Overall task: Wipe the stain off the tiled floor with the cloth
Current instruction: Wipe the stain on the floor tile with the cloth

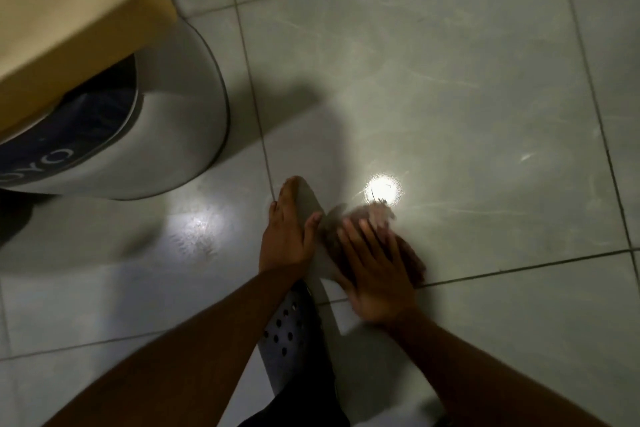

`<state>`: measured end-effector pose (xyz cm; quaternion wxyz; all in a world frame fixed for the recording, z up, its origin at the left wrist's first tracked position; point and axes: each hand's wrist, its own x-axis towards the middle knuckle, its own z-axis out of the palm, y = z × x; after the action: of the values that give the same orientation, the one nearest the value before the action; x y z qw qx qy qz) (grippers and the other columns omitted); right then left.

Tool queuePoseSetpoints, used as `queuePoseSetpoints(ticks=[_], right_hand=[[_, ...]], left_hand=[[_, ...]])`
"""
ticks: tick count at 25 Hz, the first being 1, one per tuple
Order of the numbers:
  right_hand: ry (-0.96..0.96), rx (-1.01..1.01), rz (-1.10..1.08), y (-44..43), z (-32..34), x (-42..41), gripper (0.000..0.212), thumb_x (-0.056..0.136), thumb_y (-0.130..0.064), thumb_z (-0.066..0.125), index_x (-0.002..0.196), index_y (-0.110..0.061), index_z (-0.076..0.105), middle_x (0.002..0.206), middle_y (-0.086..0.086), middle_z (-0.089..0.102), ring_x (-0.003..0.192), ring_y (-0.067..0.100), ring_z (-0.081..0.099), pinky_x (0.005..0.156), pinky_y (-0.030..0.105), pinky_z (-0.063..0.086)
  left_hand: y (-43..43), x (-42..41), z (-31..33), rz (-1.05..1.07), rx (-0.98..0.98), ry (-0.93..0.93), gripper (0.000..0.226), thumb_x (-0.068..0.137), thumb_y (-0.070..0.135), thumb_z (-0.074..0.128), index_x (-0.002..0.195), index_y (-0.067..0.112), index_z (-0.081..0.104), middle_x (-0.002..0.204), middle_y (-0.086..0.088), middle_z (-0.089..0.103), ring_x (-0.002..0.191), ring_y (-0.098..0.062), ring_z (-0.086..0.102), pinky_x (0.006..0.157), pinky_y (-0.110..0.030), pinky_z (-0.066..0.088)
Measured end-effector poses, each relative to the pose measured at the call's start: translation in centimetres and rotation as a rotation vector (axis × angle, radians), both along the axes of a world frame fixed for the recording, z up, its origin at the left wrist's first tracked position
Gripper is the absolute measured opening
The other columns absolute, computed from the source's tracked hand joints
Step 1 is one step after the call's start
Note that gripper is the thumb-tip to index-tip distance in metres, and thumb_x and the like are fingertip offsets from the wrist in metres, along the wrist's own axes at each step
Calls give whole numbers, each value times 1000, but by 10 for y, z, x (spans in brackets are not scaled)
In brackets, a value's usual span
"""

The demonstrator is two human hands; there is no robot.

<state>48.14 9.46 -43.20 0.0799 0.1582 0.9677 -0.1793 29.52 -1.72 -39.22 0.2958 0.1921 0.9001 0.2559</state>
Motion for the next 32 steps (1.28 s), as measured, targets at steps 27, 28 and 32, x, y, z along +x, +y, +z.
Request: queuePoseSetpoints(ticks=[27,28,32], right_hand=[[-195,119,-271,120,13,71,83,106,-68,21,174,-25,2,183,1,-2,169,28,7,130,60,22],[-189,139,-386,129,13,46,85,106,-66,23,175,-19,6,183,7,5,168,32,11,131,61,20],[-118,137,-536,109,8,-75,89,104,-62,34,173,-9,12,182,14,12,168,39,11,132,64,13]], left_hand=[[-15,-11,-9,-212,-25,233,66,109,55,23,167,24,33,175,3,28,162,-17,28,127,-40,37],[-16,-12,-10,-230,-24,222,66,109,53,24,167,23,32,177,3,24,163,-16,23,130,-39,30],[-18,-12,-13,-247,-26,194,69,110,55,19,169,21,26,178,2,18,165,-15,14,134,-37,17]])
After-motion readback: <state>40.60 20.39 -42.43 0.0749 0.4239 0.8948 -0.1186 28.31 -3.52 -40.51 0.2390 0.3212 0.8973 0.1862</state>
